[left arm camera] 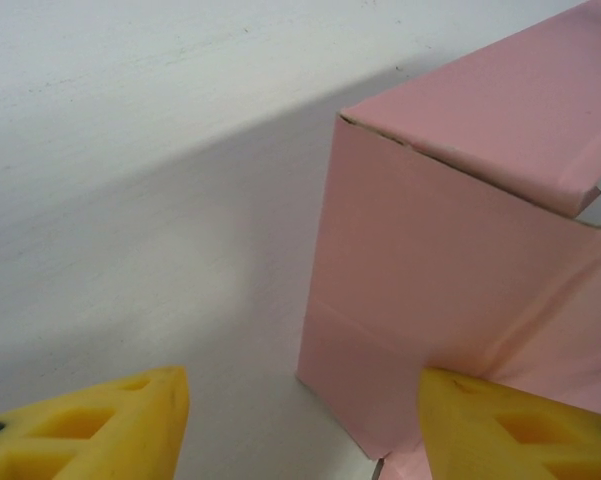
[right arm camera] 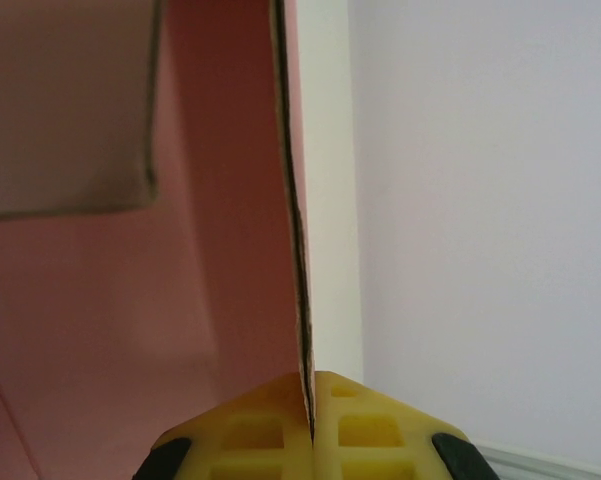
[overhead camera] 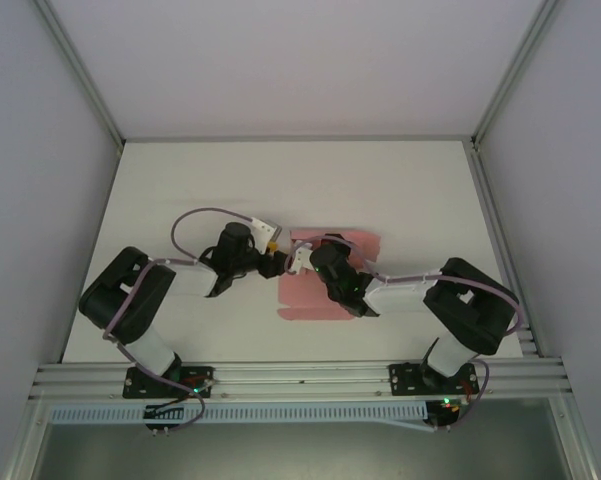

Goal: Assemble paper box

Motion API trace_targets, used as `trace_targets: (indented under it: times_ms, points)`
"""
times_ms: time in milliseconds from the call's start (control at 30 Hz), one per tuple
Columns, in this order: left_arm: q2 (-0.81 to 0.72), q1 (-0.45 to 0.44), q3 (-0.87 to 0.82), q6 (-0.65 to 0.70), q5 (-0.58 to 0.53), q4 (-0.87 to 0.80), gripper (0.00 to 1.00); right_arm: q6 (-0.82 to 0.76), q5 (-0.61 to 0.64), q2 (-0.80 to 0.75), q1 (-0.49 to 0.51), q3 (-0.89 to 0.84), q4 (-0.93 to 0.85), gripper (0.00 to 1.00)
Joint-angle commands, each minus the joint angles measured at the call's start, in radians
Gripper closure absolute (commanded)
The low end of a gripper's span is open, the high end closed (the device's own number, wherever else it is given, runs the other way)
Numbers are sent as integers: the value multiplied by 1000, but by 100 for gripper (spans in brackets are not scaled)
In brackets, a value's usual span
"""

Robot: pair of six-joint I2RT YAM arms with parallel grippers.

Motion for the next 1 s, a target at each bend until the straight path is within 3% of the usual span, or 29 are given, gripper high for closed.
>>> trace_targets:
  times_ms: [0,333,733,967]
  points:
    - [-44,-29,-25,16,62,-3,38,38,-41,-4,9,-12,-75,100]
    - [-125,-26,-55,25,61,-37,35,27,-35,-24,10,-22,-70,100]
    - [-16,-31,8,-5,26,49,37,51,-36,-41,38,-23,-104,100]
    - [-2,-72,-24,9,-141,89,38,174,-23,-68,100,-32,-184,100]
